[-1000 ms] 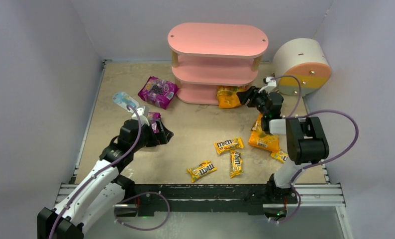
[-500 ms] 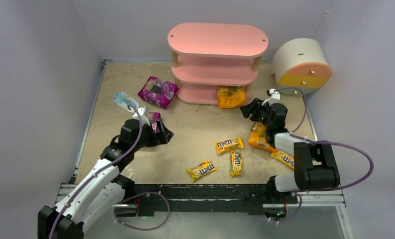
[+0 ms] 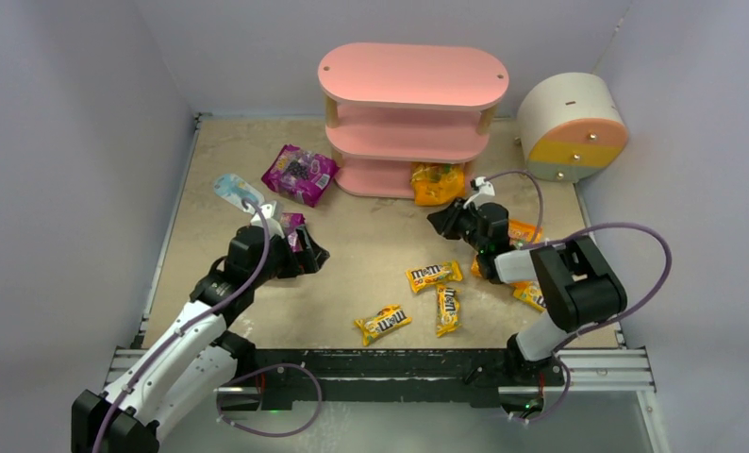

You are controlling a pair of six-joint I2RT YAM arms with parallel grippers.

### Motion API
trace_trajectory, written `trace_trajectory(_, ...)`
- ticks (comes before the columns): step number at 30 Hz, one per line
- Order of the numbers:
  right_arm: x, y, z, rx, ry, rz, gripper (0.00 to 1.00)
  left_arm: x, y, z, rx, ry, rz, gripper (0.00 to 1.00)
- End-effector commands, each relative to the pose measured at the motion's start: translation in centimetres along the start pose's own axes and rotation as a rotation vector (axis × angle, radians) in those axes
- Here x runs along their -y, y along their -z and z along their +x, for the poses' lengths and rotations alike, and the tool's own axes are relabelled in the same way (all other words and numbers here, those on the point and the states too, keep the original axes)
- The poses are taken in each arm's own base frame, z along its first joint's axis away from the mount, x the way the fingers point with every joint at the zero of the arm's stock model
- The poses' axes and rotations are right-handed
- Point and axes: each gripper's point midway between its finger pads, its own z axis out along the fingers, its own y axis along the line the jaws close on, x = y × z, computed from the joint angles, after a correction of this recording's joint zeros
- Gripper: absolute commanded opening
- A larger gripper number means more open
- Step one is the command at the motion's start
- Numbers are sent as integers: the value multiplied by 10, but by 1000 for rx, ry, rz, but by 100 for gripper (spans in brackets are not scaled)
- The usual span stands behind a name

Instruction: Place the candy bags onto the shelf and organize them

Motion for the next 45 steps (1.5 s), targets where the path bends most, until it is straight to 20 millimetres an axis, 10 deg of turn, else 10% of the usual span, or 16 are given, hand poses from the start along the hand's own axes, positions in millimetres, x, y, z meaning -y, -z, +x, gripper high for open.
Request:
trace_trajectory(1,-9,-20,-51,190,34,-25,22,13,5,-18,58,-20,39,100)
trace_trajectory(15,6,-65,-80,319,15,0,19,11,6,-19,62,-20,24,100)
trace_trajectory(23,1,-57,-80,298,26,-3,31,10,6,-19,60,-20,22,100)
trace_trajectory(35,14,85,-44,11,69,355,66,20,4,-23,90,-21,83,100)
trace_trajectory(38,41,131,-55,21,46,628,97,28,-1,-20,63,-35,127,100)
trace_trajectory(45,105,187,-58,43,-196,957,98,32,-10,-18,39,-56,153,100)
